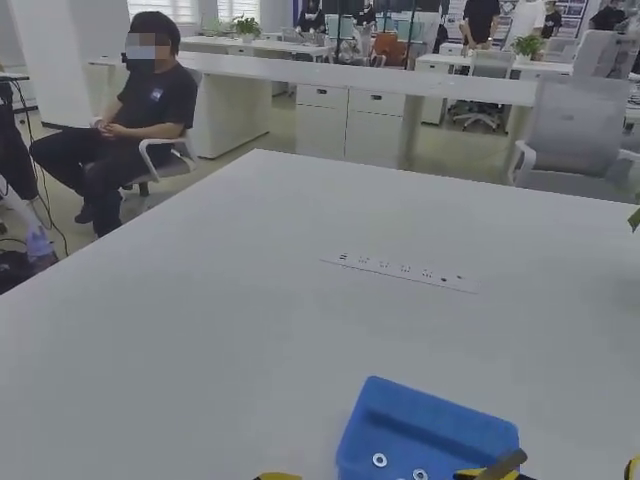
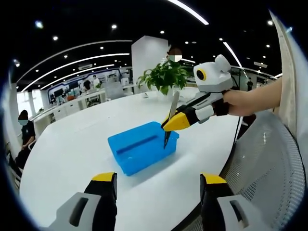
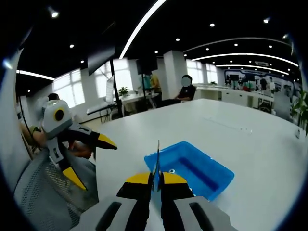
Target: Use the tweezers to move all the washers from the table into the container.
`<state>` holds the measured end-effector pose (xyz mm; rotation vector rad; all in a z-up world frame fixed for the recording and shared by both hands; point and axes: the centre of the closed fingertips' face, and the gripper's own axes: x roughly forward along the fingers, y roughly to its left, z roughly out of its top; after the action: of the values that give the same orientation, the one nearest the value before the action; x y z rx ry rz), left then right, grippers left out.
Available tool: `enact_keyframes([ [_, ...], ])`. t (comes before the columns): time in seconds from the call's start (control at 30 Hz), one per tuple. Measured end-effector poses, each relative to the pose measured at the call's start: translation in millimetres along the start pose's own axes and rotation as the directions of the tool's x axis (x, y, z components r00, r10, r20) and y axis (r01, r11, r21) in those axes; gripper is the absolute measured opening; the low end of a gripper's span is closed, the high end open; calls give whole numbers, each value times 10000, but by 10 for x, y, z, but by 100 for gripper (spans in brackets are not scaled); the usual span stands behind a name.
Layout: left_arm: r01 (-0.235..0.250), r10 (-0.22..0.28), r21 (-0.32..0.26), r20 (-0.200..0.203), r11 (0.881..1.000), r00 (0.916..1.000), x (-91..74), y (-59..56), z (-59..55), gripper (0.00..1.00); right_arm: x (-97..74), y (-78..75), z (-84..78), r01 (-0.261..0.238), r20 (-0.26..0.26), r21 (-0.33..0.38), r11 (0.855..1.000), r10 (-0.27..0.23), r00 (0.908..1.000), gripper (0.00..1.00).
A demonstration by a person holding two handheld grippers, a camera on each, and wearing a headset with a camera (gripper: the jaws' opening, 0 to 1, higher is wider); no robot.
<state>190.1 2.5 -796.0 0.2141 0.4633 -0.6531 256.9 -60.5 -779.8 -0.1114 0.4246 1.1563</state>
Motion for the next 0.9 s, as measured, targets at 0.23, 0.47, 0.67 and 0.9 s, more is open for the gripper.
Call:
enact_keyframes([
  [0.23,114,-113,118,-85,9999,9999,0,-18,-7,68,-55,156,-264,-372,-847,-426,9984,334,9958,3],
  [0.47,412,-413,195,46,9990,9991,-24,-81,41,57,-100,367,-446,-1203,-1658,-772,9897,1063,9804,3],
  [0.67,1172,-1151,402,-509,9923,9921,-50,-185,-3,41,-141,526,-532,-1937,-2460,-1161,9742,1607,9558,3],
  [0.9,2205,-2119,792,-1035,9722,9718,-65,-348,17,26,-155,699,-718,-2979,-3705,-2282,9269,2003,9070,3],
])
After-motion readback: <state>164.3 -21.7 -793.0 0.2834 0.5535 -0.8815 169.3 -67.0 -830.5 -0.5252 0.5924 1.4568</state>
